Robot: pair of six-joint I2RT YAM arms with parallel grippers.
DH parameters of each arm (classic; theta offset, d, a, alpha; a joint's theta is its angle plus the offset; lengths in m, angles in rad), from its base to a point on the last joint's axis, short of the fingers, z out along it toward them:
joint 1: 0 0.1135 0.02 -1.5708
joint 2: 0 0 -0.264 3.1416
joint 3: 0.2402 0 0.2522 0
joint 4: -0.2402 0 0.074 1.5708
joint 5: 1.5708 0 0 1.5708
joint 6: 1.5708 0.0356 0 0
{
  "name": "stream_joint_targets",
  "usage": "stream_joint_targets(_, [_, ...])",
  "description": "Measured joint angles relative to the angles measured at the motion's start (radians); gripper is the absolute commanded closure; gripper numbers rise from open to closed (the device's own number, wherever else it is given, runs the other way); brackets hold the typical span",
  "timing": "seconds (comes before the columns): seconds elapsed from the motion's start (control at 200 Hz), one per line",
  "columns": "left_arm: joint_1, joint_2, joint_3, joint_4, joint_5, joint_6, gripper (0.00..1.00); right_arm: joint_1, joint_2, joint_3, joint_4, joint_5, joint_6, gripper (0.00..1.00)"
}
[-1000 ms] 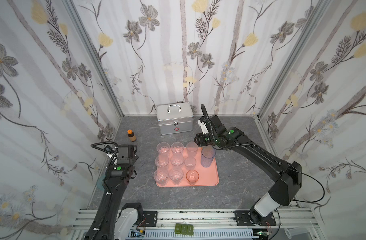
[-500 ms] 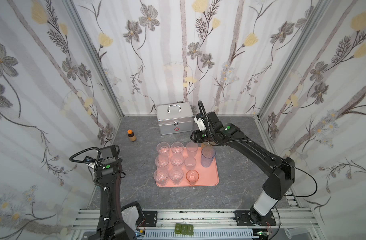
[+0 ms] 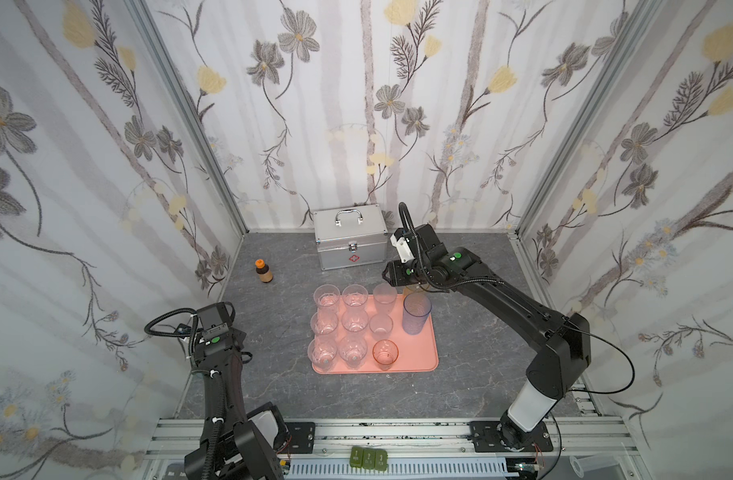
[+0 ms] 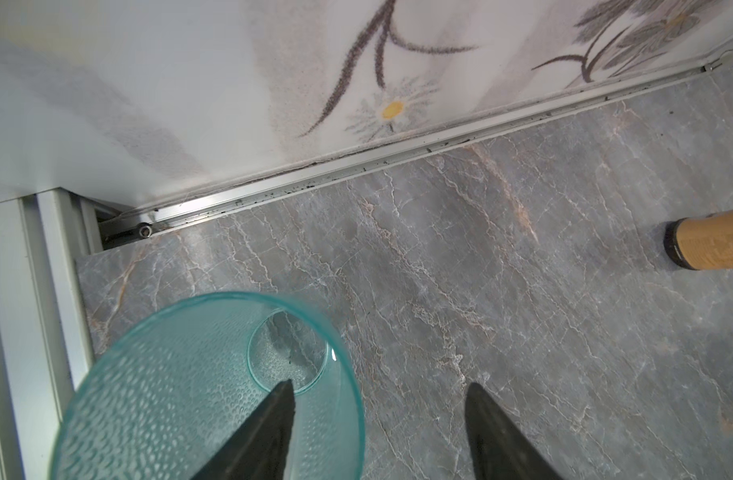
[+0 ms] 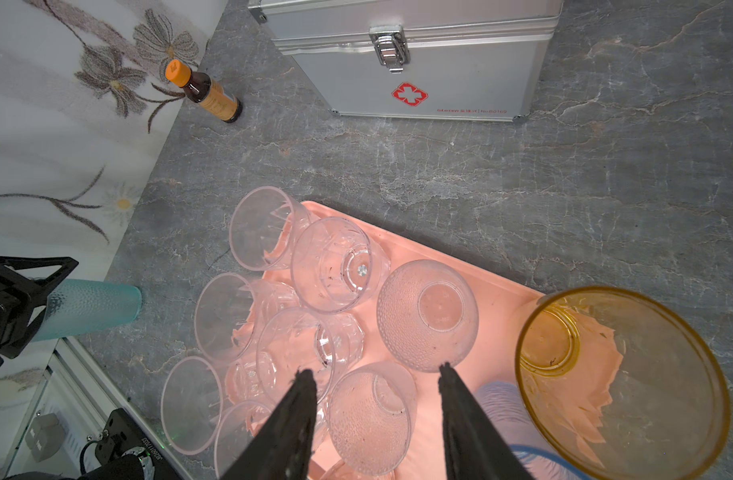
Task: Place the glasses into the tray
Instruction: 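Move the left gripper to the teal cup on the table and grasp it, then lift the teal cup with the left gripper toward the tray while the right approaches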
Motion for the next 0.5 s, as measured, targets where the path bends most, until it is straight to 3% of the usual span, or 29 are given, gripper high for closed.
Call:
stream_joint_targets(0.12, [0.01, 0.0, 0.0, 0.032, 0.044, 0.039, 0.73, 0.0, -0.003, -0.002, 0.002, 0.0, 0.001, 0.51])
stream_joint_targets(0.2, [0.01, 0.0, -0.006, 0.051, 0.075, 0.051, 0.88, 0.0, -0.004, -0.004, 0.005, 0.001, 0.011, 0.51])
stream_joint_targets(0.5, [0.012, -0.019, -0.011, 0.09, 0.146, 0.081, 0.98, -0.012, -0.03, -0.005, 0.014, 0.004, 0.023, 0.51])
